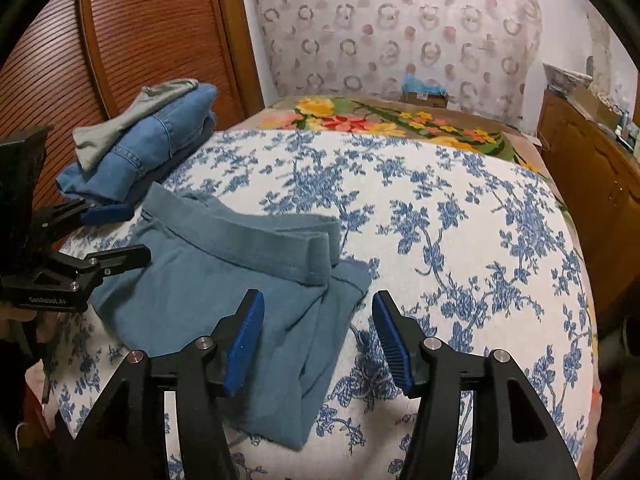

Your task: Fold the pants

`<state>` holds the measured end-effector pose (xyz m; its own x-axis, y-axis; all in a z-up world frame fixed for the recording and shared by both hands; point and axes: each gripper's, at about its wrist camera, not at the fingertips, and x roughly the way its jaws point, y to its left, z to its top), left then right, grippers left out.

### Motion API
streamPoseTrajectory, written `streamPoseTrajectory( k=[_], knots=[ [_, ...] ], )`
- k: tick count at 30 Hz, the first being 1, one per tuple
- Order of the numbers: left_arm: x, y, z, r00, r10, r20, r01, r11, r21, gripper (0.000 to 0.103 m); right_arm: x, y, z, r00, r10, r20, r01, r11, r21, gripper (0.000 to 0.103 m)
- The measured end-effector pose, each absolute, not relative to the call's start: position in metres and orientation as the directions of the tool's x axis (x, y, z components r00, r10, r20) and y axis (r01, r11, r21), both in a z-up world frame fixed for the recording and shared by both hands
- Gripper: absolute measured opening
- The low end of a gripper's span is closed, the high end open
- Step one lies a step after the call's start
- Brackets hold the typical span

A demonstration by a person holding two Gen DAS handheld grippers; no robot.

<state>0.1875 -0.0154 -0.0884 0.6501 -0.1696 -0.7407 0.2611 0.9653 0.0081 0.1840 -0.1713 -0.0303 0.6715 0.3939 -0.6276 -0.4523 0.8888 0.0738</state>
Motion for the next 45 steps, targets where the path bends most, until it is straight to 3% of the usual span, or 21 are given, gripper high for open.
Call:
streamPoseTrajectory(
  k=[24,32,38,45],
  knots=[
    [0.205,-0.008,-0.111,0.601,-0.204,-0.772,0.249,0.967,-0.061,0.081,0.216,-0.149,-0.044,0.635,0.340,-0.694,-0.427,0.903,0.051,0.065],
    [0.207,-0.004,-0.111,0.600,-0.225,-0.768,0.246,0.965,-0.090,0.081,0.221,-0.149,-0.042,0.608,0.401,-0.686,-0.451,0.885,0.117,0.065],
    [0.209,0.006,-0.108,0.594,-0.254,-0.763,0.227,0.963,-0.144,0.081,0.219,-0.143,-0.045,0.624,0.390,-0.677,-0.471,0.879,0.073,0.051],
    [0.211,0.020,-0.099,0.631,-0.234,-0.740,0.186,0.971,-0.148,0.081,0.215,-0.142,-0.047,0.638,0.383,-0.668,-0.473,0.879,0.052,0.049]
  ],
)
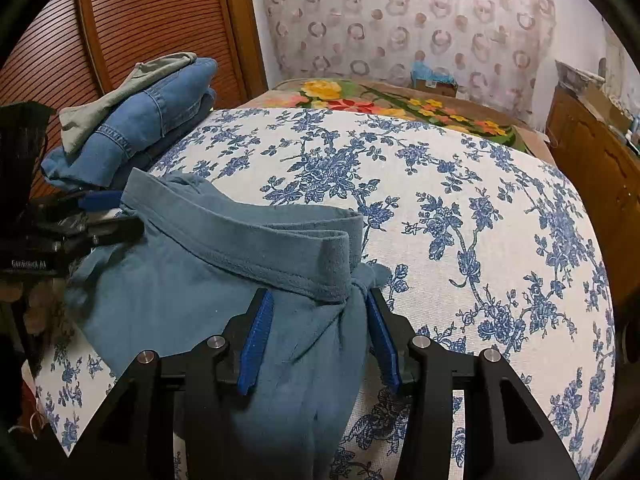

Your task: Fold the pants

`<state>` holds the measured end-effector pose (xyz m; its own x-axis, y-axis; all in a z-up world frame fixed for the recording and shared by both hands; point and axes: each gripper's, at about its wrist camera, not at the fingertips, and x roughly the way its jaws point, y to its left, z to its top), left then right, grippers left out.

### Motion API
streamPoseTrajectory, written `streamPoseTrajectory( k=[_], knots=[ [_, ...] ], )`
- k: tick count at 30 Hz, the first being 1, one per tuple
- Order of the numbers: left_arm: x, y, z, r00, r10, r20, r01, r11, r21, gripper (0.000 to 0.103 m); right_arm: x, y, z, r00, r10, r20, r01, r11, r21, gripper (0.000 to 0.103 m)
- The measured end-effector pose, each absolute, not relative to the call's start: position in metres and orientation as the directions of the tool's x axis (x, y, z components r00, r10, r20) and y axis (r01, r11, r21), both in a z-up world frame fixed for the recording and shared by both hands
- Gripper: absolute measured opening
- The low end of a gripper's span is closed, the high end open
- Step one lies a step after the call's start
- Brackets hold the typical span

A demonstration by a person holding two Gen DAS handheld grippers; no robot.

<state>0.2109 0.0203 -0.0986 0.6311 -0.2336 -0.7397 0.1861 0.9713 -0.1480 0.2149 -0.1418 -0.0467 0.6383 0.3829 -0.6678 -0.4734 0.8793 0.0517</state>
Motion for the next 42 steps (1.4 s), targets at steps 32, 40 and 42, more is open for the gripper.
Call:
streamPoseTrajectory(
  k=[32,40,42],
  knots=[
    [0.220,0.007,-0.095,0.625,-0.282,-0.728,0.245,0.956,-0.160,0.023,0.217,-0.151,-0.045,0.609,0.449,-0.654,-0.476,0.866,0.152,0.012],
    [0.213,0.006,-0.087,0.644,-0.288,-0.709,0.259,0.954,-0.152,0.022,0.213,-0.151,-0.042,0.612,0.451,-0.650,-0.478,0.865,0.150,0.011],
    [0.210,0.006,-0.084,0.647,-0.296,-0.703,0.263,0.952,-0.158,0.022,0.209,-0.151,-0.040,0.620,0.452,-0.641,-0.480,0.865,0.147,0.010]
  ],
)
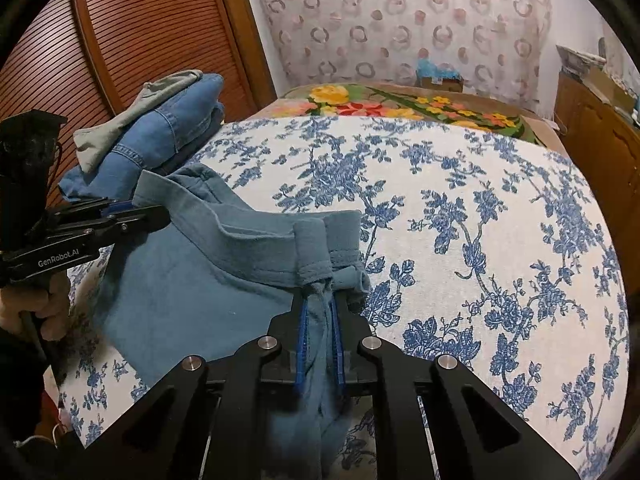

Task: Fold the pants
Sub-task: 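Lift the shorts off the bed with both tools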

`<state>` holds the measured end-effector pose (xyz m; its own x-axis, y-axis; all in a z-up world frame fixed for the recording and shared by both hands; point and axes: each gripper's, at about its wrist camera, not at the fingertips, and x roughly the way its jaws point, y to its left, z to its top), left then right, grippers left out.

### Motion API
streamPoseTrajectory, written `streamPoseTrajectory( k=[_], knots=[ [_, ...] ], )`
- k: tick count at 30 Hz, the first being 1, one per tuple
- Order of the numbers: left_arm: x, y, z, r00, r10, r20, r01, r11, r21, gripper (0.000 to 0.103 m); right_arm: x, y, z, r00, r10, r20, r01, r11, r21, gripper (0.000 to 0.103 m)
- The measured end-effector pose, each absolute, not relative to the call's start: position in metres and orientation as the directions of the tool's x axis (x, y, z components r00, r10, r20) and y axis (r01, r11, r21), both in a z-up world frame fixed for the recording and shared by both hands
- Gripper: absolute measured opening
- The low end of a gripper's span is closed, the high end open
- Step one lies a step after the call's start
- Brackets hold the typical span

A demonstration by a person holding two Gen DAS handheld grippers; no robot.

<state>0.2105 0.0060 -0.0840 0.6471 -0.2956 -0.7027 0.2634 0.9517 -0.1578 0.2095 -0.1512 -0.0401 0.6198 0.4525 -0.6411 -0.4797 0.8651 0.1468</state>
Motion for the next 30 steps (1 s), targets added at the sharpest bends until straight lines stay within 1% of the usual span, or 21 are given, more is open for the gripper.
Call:
streamPoseTrajectory(
  k=[22,30],
  knots=[
    [0.168,-0.008,-0.040,0.713,-0.322,-0.623,0.312,0.941,-0.130,0.020,0.156,-0.169,-0.005,0.682,0.488,-0.545,-0.502,0.854,0.136,0.009],
    [0.141,-0.010,-0.007,0.766,-0.319,-0.558,0.319,0.942,-0.100,0.020,0.122,-0.176,0.028,0.736,0.490,-0.467,-0.511,0.855,0.091,0.009]
  ],
)
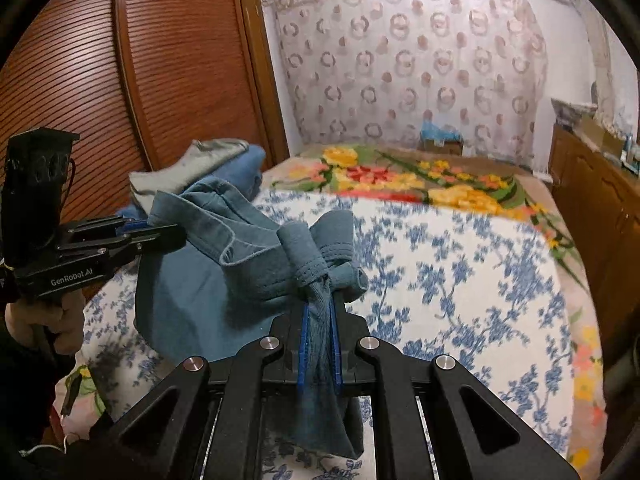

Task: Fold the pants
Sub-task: 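Lift the shorts off the bed with both tools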

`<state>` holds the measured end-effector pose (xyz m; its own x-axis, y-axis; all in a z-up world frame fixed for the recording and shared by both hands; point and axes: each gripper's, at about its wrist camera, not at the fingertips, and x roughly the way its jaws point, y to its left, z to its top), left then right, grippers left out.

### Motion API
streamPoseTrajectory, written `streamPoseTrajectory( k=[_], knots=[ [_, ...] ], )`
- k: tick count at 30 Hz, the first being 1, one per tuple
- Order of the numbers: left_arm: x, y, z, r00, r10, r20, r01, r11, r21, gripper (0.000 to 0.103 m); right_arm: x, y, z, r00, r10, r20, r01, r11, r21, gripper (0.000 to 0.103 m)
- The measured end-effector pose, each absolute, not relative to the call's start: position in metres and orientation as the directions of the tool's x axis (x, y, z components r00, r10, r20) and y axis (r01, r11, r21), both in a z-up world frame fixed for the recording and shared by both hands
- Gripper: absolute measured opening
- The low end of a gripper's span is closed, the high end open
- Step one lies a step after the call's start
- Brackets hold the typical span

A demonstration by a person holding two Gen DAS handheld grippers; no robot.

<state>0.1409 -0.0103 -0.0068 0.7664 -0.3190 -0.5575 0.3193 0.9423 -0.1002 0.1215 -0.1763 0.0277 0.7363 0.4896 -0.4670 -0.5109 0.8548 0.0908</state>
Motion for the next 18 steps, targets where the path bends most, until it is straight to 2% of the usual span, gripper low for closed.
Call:
streamPoseTrajectory(
  k=[9,18],
  knots=[
    [0.120,0.003,0.033,0.829,-0.286,-0.481,0.295,0.954,-0.060,0.020,0.091,-0.173,0.060,0.772,0.506,-0.385,-0.532,0.845,0.045,0.009],
    [0.117,0.023,0.060,0.866,-0.238,-0.440,0.251,0.967,-0.029,0.020,0.097,-0.158,0.082,0.770,0.539,-0.341,-0.571,0.821,0.011,0.009]
  ],
)
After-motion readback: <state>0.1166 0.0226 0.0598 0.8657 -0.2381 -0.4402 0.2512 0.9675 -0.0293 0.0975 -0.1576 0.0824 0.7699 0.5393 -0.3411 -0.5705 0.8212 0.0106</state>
